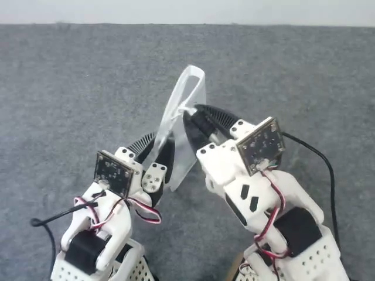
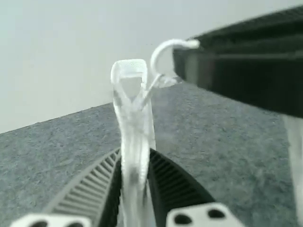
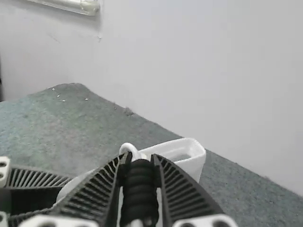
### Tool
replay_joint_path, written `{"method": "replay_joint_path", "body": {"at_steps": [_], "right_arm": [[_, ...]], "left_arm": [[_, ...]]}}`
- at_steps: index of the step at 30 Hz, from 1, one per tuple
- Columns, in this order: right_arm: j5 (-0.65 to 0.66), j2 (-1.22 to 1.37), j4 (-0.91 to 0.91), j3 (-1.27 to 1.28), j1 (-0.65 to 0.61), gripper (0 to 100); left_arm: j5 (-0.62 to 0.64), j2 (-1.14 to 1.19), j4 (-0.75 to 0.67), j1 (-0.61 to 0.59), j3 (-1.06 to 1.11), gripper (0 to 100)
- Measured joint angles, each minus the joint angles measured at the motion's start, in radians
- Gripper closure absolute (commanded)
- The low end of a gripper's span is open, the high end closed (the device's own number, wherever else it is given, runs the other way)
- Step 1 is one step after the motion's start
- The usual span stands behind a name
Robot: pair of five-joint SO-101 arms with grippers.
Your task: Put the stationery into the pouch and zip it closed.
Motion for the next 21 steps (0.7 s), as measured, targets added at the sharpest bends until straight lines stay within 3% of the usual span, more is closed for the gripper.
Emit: {"method": "replay_joint_path", "body": {"at_steps": [6, 12, 21], "right_arm": [[-0.049, 0.003, -0.161, 0.089, 0.078, 99.2], [-0.061, 0.011, -0.258, 0.144, 0.14, 99.2], [-0.071, 0.218, -0.414, 0.143, 0.206, 99.2]], "left_arm": [[-0.107, -0.002, 0.026, 0.017, -0.002, 99], [-0.12, -0.002, 0.026, 0.017, -0.003, 99], [-0.12, 0.002, 0.026, 0.017, -0.005, 99]]}}
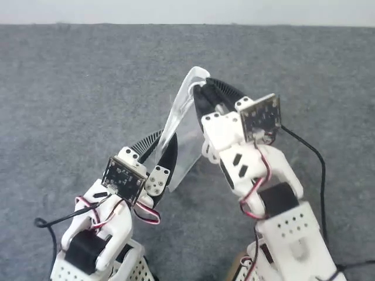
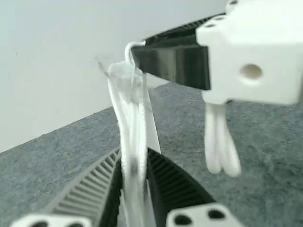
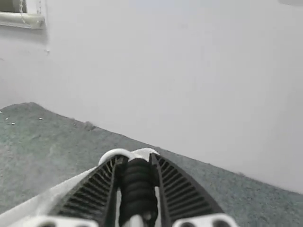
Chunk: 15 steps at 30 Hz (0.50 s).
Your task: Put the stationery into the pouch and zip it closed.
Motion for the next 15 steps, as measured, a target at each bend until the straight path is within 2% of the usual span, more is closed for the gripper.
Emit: {"method": "replay_joint_path", "body": {"at_steps": [10, 15], "right_arm": [[-0.064, 0.075, -0.127, 0.0, 0.08, 99.0], [-0.068, 0.132, -0.18, 0.0, 0.081, 98.9]], "left_arm": [[-0.006, 0.002, 0.0, 0.0, 0.0, 99], [-0.006, 0.003, -0.002, 0.0, 0.0, 99]]}}
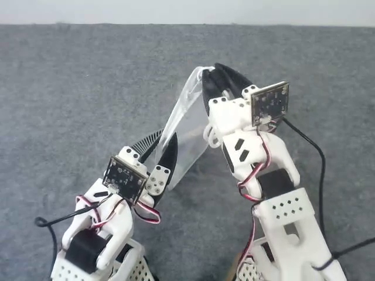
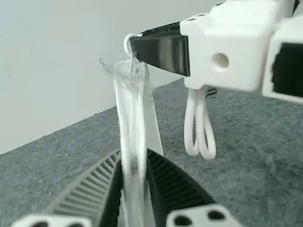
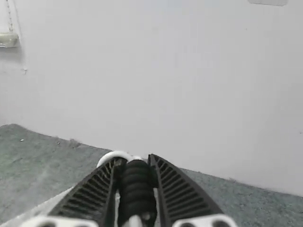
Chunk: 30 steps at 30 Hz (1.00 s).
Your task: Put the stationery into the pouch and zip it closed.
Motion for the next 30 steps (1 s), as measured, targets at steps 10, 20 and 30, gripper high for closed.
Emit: {"method": "replay_joint_path", "body": {"at_steps": [10, 20, 30], "right_arm": [[-0.026, 0.155, -0.04, -0.061, 0.097, 99.1], [-0.075, 0.315, -0.04, -0.18, 0.12, 99.1], [-0.077, 0.356, -0.035, -0.212, 0.12, 98.9]], "left_arm": [[0.0, 0.0, 0.0, 0.0, 0.0, 99], [0.0, 0.003, 0.0, 0.0, 0.0, 99], [0.0, 0.003, 0.0, 0.0, 0.0, 99]]}}
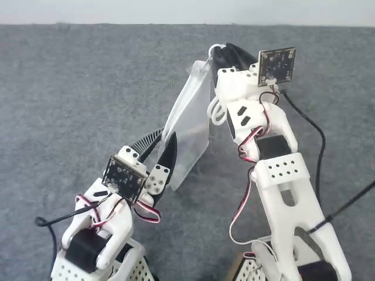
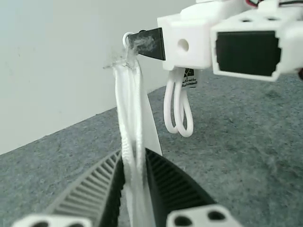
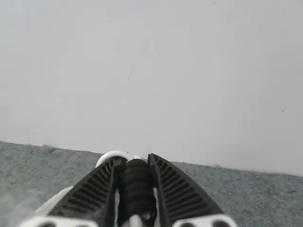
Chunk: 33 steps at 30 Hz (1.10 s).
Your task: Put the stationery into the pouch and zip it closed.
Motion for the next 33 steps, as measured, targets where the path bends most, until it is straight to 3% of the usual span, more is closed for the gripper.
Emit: {"method": "replay_joint_path", "body": {"at_steps": [8, 16, 33], "right_arm": [[-0.002, -0.017, 0.126, -0.052, 0.008, 98.0], [-0.003, -0.118, 0.319, -0.061, 0.017, 79.8], [-0.002, -0.345, 0.697, -0.071, -0.178, 79.7]], "left_arm": [[0.0, 0.0, 0.0, 0.0, 0.0, 99], [0.0, -0.003, 0.0, 0.0, 0.0, 99], [0.008, -0.009, 0.021, -0.112, 0.002, 99]]}}
